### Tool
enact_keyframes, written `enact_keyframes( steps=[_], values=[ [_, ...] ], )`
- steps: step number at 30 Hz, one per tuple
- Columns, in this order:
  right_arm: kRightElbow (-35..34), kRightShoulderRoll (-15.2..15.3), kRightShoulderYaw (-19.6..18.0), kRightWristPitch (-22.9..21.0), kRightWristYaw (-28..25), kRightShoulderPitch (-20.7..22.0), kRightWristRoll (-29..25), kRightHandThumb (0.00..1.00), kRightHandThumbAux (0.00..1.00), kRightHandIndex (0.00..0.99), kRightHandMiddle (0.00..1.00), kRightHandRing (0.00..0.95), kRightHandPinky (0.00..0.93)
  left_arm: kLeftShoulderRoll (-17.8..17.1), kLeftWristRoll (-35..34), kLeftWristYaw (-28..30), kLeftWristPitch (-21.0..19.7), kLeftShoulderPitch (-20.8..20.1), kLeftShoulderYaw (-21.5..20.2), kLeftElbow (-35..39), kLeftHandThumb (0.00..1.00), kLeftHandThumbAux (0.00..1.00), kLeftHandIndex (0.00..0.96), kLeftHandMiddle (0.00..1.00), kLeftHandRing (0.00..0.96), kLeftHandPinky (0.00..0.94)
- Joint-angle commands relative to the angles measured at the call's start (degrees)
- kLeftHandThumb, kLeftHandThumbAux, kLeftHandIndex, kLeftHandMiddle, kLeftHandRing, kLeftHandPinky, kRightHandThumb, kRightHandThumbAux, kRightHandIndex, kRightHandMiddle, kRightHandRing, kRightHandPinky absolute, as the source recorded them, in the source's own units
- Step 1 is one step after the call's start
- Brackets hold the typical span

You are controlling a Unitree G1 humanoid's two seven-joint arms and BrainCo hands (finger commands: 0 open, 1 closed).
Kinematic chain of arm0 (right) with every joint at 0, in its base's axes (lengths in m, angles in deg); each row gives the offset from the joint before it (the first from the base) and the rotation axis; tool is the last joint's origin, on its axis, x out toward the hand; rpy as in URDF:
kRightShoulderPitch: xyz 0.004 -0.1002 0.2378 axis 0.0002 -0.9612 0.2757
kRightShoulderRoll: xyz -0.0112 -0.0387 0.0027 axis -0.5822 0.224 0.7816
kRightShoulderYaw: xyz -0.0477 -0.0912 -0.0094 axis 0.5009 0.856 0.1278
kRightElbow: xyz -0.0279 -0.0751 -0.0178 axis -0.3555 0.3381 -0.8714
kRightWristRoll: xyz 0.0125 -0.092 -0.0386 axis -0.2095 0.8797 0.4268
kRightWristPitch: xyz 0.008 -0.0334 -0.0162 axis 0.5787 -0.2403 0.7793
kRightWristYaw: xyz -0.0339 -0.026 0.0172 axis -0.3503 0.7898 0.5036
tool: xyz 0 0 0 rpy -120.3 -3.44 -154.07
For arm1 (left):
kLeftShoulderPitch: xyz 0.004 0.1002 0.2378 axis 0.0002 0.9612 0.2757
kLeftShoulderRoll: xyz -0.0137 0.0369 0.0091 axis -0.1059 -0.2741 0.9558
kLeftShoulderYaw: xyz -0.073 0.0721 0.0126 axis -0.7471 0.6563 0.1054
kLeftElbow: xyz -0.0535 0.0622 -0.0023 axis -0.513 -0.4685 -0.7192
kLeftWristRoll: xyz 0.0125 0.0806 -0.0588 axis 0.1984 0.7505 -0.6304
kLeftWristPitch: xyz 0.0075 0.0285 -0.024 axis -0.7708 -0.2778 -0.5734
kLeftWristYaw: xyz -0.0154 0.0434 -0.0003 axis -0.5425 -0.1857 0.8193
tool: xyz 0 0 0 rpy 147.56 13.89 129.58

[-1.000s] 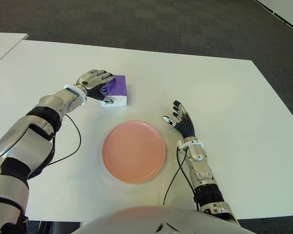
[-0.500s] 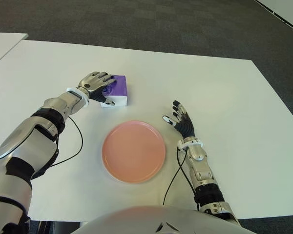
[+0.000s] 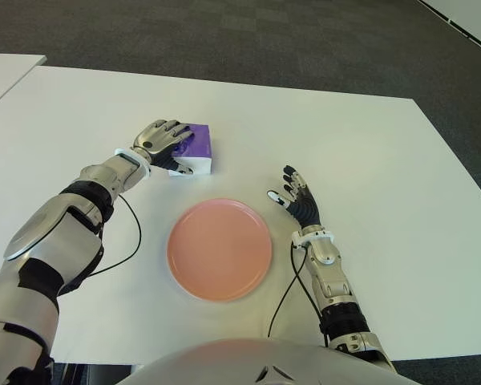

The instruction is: Put the tissue paper into the plate.

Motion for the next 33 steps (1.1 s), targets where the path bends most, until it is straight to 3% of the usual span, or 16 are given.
enact_keyframes(
  steps=[1, 17, 33],
  values=[
    [3.5, -0.28, 1.16, -3.9, -1.87, -4.37, -0.06, 0.0, 0.655, 0.0, 0.0, 0.0, 0.0, 1.25, 0.49, -0.27, 0.31, 2.0, 1.03, -0.94, 0.0, 0.311, 0.0, 0.0, 0.0, 0.0],
    [4.07, -0.33, 1.12, -3.12, -1.57, -4.34, -0.04, 0.0, 0.681, 0.0, 0.0, 0.0, 0.0, 3.17, 0.97, -3.12, -1.23, 4.56, 2.72, -3.02, 0.022, 0.314, 0.0, 0.0, 0.0, 0.0],
    [3.97, -0.32, 1.09, -3.1, -1.56, -4.45, -0.15, 0.0, 0.694, 0.0, 0.0, 0.0, 0.0, 2.71, 2.27, -3.98, -3.43, 6.47, 5.65, -5.06, 0.027, 0.308, 0.0, 0.0, 0.0, 0.0]
  ],
)
